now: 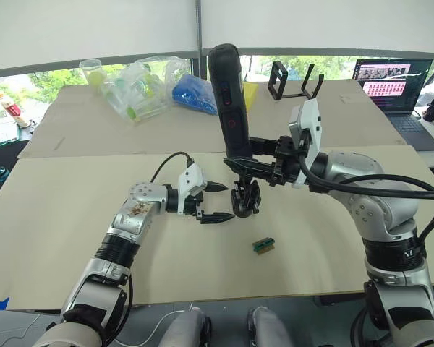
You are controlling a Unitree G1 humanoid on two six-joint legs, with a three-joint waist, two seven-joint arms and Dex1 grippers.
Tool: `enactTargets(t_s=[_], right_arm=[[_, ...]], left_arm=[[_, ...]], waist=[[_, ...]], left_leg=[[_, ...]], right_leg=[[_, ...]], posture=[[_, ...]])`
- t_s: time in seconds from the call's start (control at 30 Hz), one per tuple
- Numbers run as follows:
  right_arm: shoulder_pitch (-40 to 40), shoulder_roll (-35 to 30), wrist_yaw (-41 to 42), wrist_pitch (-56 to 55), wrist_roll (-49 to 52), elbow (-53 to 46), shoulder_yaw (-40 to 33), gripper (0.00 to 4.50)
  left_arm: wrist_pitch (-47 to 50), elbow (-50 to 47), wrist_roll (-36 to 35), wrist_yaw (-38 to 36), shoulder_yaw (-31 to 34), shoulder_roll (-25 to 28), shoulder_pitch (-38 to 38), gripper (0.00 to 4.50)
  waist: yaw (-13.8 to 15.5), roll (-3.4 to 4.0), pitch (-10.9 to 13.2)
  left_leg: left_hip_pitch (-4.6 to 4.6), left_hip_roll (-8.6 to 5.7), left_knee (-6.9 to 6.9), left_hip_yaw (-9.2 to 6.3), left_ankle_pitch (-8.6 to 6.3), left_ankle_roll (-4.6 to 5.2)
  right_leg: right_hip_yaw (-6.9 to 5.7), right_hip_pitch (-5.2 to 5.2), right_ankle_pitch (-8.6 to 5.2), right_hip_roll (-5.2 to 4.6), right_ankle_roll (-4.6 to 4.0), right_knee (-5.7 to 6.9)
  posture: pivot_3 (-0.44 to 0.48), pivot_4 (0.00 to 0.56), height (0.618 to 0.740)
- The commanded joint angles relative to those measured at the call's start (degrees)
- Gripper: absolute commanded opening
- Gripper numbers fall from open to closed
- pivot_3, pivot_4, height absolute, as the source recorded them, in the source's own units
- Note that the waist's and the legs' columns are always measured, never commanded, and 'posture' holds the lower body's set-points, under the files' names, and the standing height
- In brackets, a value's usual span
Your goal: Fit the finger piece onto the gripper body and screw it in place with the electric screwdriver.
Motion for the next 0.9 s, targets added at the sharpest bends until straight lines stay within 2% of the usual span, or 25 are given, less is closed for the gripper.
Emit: enactTargets(t_s=[0.03, 0.63, 0.9], right_arm=[[-2.4, 0.5, 0.1, -1.5, 1.7, -1.5, -3.4, 1.91], [-3.4, 0.4, 0.3, -0.1, 2.2, -1.7, -4.6, 1.91], [-2.4, 1.8, -4.4, 3.8, 7.5, -0.7, -10.6, 1.91]], left_arm=[[-1.0, -1.0, -0.2, -0.2, 0.5, -0.1, -0.9, 4.50], [-1.5, -0.9, -0.1, -0.3, 0.4, -0.3, -0.6, 4.50], [-1.4, -1.5, -0.2, -0.3, 0.5, -0.2, -0.1, 4.50]], waist=[[0.0, 0.00, 0.0], [0.0, 0.00, 0.0], [0.0, 0.00, 0.0]], left_leg=[[0.00, 0.00, 0.00, 0.00, 0.00, 0.00], [0.00, 0.00, 0.00, 0.00, 0.00, 0.00], [-0.01, -0.01, 0.00, -0.02, 0.00, 0.00]], right_leg=[[0.00, 0.00, 0.00, 0.00, 0.00, 0.00], [0.00, 0.00, 0.00, 0.00, 0.00, 0.00], [0.00, 0.00, 0.00, -0.03, 0.00, 0.00]], posture=[[0.000, 0.150, 0.740], [0.000, 0.150, 0.740], [0.000, 0.150, 0.740]])
